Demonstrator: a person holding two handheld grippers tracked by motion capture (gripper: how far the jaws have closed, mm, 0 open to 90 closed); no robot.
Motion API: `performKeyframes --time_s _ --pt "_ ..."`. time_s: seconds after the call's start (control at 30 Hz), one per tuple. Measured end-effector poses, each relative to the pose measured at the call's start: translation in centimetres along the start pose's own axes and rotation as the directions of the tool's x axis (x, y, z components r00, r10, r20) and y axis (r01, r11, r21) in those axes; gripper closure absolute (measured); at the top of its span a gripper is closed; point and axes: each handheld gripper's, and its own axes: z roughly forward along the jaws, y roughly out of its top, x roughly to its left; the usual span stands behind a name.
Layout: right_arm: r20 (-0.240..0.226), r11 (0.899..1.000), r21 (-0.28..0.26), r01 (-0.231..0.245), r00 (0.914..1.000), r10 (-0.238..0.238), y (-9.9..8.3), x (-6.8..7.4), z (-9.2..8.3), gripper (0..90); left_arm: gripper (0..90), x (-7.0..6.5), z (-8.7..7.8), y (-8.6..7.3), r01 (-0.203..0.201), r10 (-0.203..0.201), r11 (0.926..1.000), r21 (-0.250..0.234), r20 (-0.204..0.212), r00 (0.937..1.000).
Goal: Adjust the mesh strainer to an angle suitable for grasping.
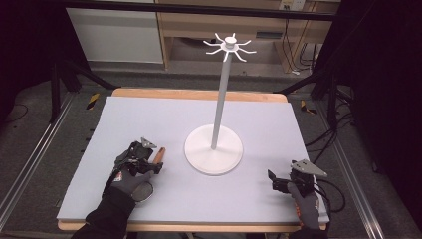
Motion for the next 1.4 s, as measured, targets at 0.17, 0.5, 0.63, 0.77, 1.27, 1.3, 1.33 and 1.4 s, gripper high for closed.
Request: performKeyframes --time_s 0.17,0.5,0.63,0.77,1.27,1.3,1.33,1.4 --pt "-0.004 1.0 0.004 0.004 1.0 -0.004 0.0 0.0 0.1 3.5 47.0 0.0 0.4 -0.2 0.006 -0.005 0.9998 0.018 -0.012 0.9999" --pt "0.001 1.0 0.003 0.01 0.9999 -0.01 0.0 -0.1 0.1 3.5 58.7 -0.1 0.6 -0.1 0.048 -0.048 0.9978 0.046 0.011 0.9988" --pt "0.002 1.0 0.004 0.011 0.9999 -0.011 0.0 -0.1 0.1 3.5 63.7 0.2 0.3 -0.2 0.052 -0.052 0.9977 0.044 0.005 0.9986" --pt "0.002 1.0 0.004 0.011 0.9999 -0.011 0.0 -0.1 0.1 3.5 65.6 0.5 -0.3 -0.6 0.042 -0.043 0.9981 0.044 0.019 0.9989" --pt "0.0 1.0 0.008 0.008 1.0 -0.008 0.0 -0.1 0.1 3.5 56.9 -0.6 0.2 -0.4 -0.013 0.011 0.9983 0.056 0.03 0.9995" --pt "0.0 1.0 0.008 0.008 1.0 -0.008 0.0 -0.1 0.1 3.5 56.6 -0.8 0.5 -0.3 -0.012 0.01 0.9982 0.058 0.027 0.9996" --pt "0.0 1.0 0.008 0.009 1.0 -0.009 0.0 -0.1 0.1 3.6 56.6 -0.8 0.5 -0.2 -0.009 0.007 0.9982 0.059 0.028 0.9996" --pt "-0.002 1.0 0.008 0.008 1.0 -0.008 0.0 -0.1 0.1 3.5 56.1 -0.8 0.6 0.0 -0.006 0.004 0.998 0.063 0.028 0.9996"
